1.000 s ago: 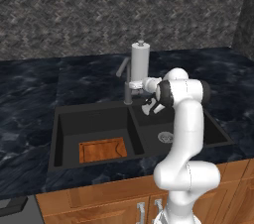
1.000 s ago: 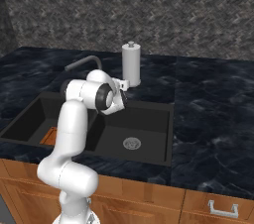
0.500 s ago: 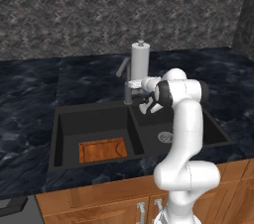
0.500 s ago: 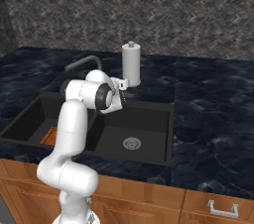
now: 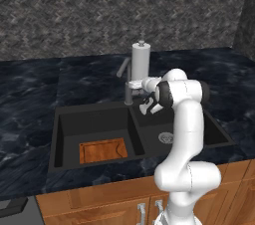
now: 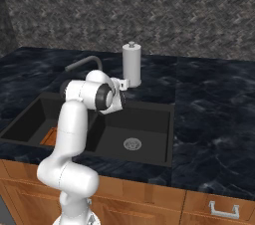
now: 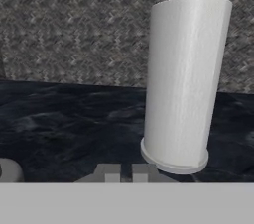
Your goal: Turn on the sink faucet with hot water and rinse the cutting board for ten seconds, then turn off the faucet. Push the cutting board to reach the water if necessary.
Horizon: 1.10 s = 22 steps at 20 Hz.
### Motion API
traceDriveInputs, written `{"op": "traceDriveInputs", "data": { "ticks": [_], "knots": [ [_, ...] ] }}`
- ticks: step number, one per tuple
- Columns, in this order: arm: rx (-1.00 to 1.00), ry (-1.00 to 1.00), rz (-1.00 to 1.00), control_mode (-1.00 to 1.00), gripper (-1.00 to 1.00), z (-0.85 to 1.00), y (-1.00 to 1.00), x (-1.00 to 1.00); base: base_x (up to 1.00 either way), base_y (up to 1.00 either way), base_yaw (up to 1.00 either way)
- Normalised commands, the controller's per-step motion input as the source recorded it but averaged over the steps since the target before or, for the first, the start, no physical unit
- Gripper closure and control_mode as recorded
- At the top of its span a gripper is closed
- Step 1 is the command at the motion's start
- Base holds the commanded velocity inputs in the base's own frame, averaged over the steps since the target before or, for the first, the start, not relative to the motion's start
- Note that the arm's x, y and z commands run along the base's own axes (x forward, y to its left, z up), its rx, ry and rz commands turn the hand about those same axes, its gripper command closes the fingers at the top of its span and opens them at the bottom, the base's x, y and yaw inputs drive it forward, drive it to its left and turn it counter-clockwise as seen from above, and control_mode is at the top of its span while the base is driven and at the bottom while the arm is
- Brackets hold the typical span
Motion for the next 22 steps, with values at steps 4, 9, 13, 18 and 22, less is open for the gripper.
{"op": "traceDriveInputs", "data": {
  "ticks": [4,9,13,18,22],
  "knots": [
    [0.00,0.04,0.00,-1.00,1.00,-0.41,0.00,0.00,0.00,0.00,0.00],
    [0.00,0.03,0.00,-1.00,1.00,-0.44,0.00,0.00,0.00,0.00,0.00],
    [0.00,0.01,0.00,-1.00,1.00,-0.48,0.00,0.00,0.00,0.00,0.00],
    [0.00,0.01,0.00,-1.00,1.00,-0.60,0.00,0.00,0.00,0.00,0.00],
    [0.00,0.12,0.00,-1.00,1.00,-0.61,0.00,-0.01,0.00,0.00,0.00]
  ]
}}
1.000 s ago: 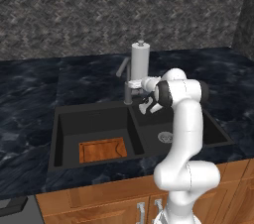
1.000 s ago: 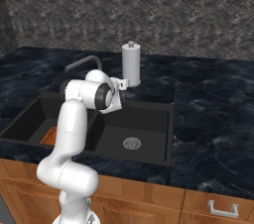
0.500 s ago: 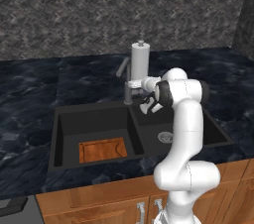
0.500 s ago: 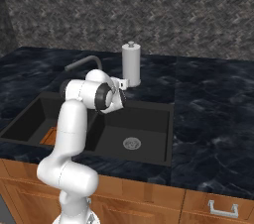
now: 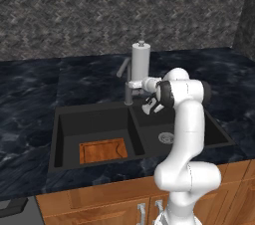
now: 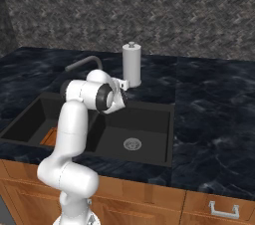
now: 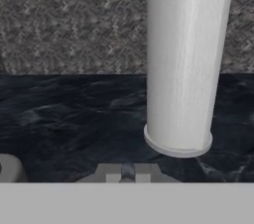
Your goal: Turn on the sink faucet with hot water and rinse the cutting board for ten seconds, then turn off the faucet. Push the cutting board to reach the water if necessary.
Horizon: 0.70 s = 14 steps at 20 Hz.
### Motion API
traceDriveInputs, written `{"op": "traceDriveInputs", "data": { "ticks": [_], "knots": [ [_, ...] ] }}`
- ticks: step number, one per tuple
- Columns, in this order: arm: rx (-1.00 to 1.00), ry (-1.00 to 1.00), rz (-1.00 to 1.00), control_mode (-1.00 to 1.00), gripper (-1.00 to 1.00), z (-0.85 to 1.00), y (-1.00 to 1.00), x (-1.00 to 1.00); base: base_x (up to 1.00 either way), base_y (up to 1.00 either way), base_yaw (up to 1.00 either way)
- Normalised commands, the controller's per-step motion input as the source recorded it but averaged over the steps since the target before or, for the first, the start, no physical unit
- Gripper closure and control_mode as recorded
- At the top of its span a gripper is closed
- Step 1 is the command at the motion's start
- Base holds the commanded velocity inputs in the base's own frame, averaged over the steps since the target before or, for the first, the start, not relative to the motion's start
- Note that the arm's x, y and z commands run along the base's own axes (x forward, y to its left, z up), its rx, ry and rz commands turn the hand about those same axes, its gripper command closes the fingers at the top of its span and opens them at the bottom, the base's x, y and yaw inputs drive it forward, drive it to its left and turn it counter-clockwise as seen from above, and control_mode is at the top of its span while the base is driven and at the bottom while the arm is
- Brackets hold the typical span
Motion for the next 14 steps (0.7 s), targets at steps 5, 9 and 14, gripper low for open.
{"op": "traceDriveInputs", "data": {
  "ticks": [5,9,14],
  "knots": [
    [0.00,0.12,0.00,-1.00,1.00,-0.52,0.00,-0.01,0.00,0.00,0.00],
    [0.00,0.06,0.00,-1.00,1.00,-0.37,0.00,0.00,0.00,0.00,0.00],
    [0.00,0.00,0.00,-1.00,1.00,-0.18,-0.01,0.00,0.00,0.00,0.00]
  ]
}}
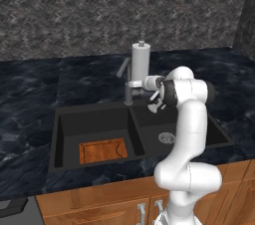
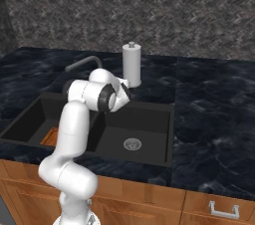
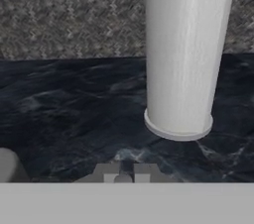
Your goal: Turn on the sink faucet with hot water and rinse the cutting board for ten seconds, then turn off the faucet. Push the cutting board to reach the water if necessary.
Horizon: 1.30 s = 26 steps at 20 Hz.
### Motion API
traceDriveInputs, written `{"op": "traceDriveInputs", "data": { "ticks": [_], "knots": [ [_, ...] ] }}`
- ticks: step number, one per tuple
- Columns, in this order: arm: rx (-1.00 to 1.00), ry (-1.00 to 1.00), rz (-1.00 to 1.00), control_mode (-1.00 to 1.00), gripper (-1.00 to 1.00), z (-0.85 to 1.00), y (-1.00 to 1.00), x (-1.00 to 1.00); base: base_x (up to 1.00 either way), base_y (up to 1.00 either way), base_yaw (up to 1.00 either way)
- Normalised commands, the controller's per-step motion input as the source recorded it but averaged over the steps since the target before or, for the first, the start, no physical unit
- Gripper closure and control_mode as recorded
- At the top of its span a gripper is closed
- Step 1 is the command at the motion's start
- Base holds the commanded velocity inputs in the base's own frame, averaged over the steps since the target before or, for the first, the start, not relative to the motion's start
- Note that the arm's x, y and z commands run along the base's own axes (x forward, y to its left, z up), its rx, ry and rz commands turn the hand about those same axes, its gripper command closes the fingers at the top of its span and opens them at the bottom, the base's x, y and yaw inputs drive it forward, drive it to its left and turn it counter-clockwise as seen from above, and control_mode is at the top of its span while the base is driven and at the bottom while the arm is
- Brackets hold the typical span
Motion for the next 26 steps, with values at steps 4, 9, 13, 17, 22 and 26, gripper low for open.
{"op": "traceDriveInputs", "data": {
  "ticks": [4,9,13,17,22,26],
  "knots": [
    [0.01,0.00,0.00,-1.00,1.00,-0.02,-0.24,0.00,0.00,0.00,0.00],
    [0.01,0.00,0.00,-1.00,1.00,0.00,-0.41,0.00,0.00,0.00,0.00],
    [0.02,0.00,0.00,-1.00,1.00,0.00,-0.47,0.00,0.00,0.00,0.00],
    [0.03,0.00,0.00,-1.00,1.00,0.00,-0.53,0.00,0.00,0.00,0.00],
    [0.03,0.00,0.00,-1.00,1.00,0.00,-0.55,0.00,0.00,0.00,0.00],
    [0.03,0.00,0.00,-1.00,1.00,-0.02,-0.52,0.00,0.00,0.00,0.00]
  ]
}}
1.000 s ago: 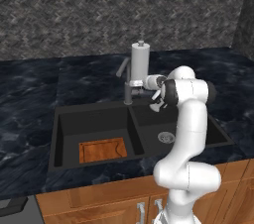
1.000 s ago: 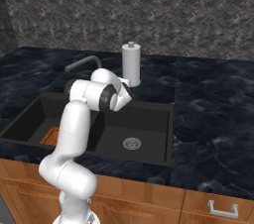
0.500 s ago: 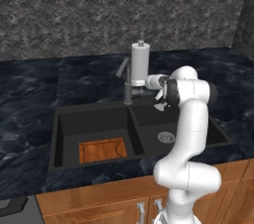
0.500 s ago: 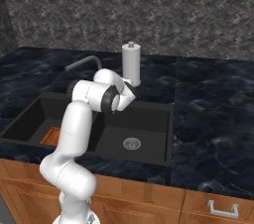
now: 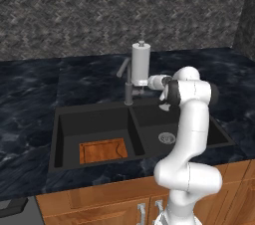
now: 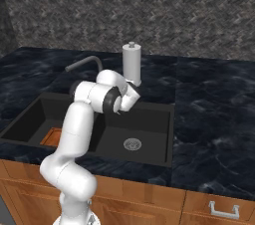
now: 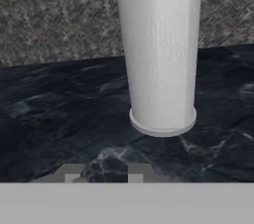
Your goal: Turn on the sink faucet with hot water and rinse the cutting board for ten seconds, then turn off the faucet. Push the cutting board to reach the water if necessary.
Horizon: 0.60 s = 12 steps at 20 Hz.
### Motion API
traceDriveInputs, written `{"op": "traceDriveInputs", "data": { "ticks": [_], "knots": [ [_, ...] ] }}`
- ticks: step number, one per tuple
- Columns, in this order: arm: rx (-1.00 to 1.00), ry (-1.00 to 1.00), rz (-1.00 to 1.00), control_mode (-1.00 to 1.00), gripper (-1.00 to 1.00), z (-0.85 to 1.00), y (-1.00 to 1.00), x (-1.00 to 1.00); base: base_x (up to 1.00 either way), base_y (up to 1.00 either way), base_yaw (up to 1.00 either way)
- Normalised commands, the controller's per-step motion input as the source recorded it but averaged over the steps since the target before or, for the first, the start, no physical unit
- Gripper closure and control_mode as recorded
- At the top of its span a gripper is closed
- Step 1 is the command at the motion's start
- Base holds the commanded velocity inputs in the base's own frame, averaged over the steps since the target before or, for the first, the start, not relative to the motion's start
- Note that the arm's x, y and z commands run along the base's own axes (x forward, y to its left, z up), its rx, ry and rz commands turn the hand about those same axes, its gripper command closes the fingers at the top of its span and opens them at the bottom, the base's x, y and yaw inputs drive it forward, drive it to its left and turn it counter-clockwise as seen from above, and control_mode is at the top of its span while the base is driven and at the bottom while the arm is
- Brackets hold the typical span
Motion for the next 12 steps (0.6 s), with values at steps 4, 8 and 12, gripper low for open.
{"op": "traceDriveInputs", "data": {
  "ticks": [4,8,12],
  "knots": [
    [0.01,0.00,0.00,-1.00,1.00,-0.19,-0.41,0.00,0.00,0.00,0.00],
    [0.00,0.00,0.00,-1.00,1.00,-0.32,-0.34,0.00,0.00,0.00,0.00],
    [0.02,0.00,0.00,-1.00,1.00,-0.34,-0.41,-0.04,0.00,0.00,0.00]
  ]
}}
